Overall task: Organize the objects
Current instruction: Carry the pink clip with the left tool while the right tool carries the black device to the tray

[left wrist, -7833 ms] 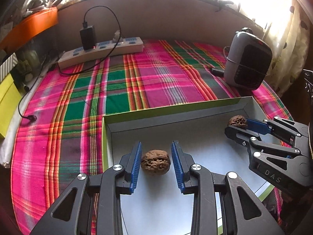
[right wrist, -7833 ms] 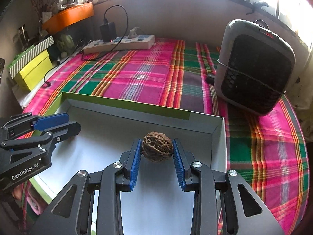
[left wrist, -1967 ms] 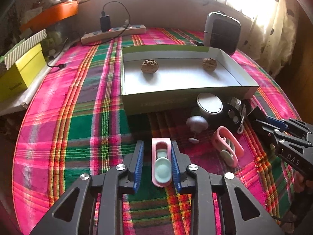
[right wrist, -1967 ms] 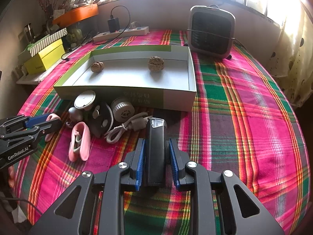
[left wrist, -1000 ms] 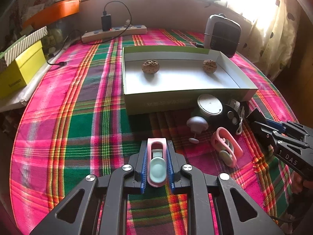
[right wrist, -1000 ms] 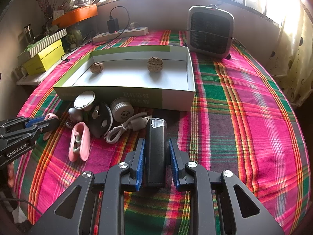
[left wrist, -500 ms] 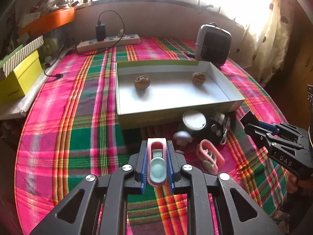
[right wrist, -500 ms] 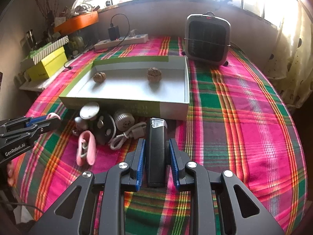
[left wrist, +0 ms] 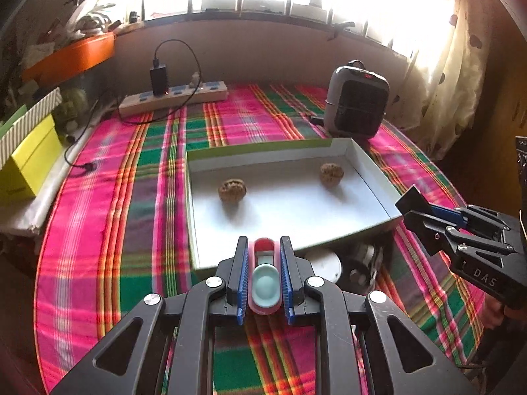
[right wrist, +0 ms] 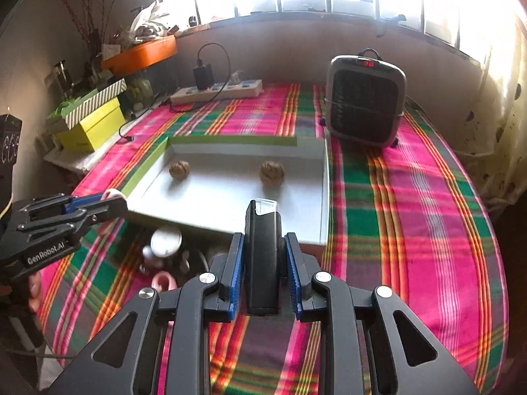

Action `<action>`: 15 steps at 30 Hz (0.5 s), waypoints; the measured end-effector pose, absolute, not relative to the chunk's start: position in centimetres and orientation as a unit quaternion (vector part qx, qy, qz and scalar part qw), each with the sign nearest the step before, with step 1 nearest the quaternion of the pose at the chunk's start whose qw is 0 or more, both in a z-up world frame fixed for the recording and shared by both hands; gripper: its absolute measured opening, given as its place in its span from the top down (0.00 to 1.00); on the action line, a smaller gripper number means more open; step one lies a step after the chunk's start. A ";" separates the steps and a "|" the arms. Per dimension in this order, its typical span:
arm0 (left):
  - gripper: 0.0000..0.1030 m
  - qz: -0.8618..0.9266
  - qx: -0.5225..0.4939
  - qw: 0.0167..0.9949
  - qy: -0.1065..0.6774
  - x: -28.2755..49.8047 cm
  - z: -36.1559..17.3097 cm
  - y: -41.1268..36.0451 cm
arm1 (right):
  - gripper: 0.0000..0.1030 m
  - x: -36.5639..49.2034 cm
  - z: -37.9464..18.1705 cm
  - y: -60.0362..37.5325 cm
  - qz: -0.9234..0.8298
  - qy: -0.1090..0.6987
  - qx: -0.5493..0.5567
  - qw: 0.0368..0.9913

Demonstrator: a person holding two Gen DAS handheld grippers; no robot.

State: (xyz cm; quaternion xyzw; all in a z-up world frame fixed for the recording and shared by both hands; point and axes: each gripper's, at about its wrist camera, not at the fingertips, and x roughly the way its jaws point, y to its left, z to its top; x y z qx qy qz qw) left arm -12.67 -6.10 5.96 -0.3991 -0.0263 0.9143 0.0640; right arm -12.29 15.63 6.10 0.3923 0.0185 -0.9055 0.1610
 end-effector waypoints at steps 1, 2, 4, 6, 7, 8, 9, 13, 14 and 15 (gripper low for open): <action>0.85 0.914 -0.400 0.065 -0.026 -13.0 6.0 -6.1 | 0.76 -12.7 6.2 15.6 -0.906 0.018 0.392 0.161; 0.85 0.913 -0.402 0.065 -0.027 -13.4 5.9 -6.1 | 0.76 -13.1 6.3 15.5 -0.906 0.020 0.392 0.159; 0.85 0.913 -0.403 0.066 -0.025 -14.1 5.9 -6.0 | 0.76 -14.0 6.3 15.5 -0.906 0.023 0.392 0.156; 0.85 0.911 -0.405 0.069 -0.027 -14.9 5.8 -5.9 | 0.76 -14.9 6.3 15.6 -0.906 0.026 0.393 0.153; 0.85 0.911 -0.406 0.071 -0.028 -15.2 5.8 -5.9 | 0.76 -15.4 6.3 15.7 -0.907 0.026 0.393 0.151; 0.85 0.910 -0.406 0.074 -0.031 -15.7 5.8 -5.9 | 0.76 -15.9 6.4 15.7 -0.907 0.026 0.394 0.149; 0.85 0.909 -0.409 0.075 -0.035 -16.3 5.7 -5.8 | 0.76 -16.4 6.4 15.6 -0.906 0.026 0.395 0.149; 0.85 0.908 -0.410 0.079 -0.039 -17.9 5.6 -5.6 | 0.76 -18.3 6.2 15.5 -0.905 0.033 0.399 0.143; 0.85 0.909 -0.408 0.081 -0.038 -18.2 5.6 -5.4 | 0.76 -18.9 6.0 15.5 -0.904 0.035 0.401 0.141; 0.85 0.909 -0.408 0.082 -0.037 -18.6 5.6 -5.3 | 0.76 -19.4 5.9 15.5 -0.903 0.036 0.404 0.141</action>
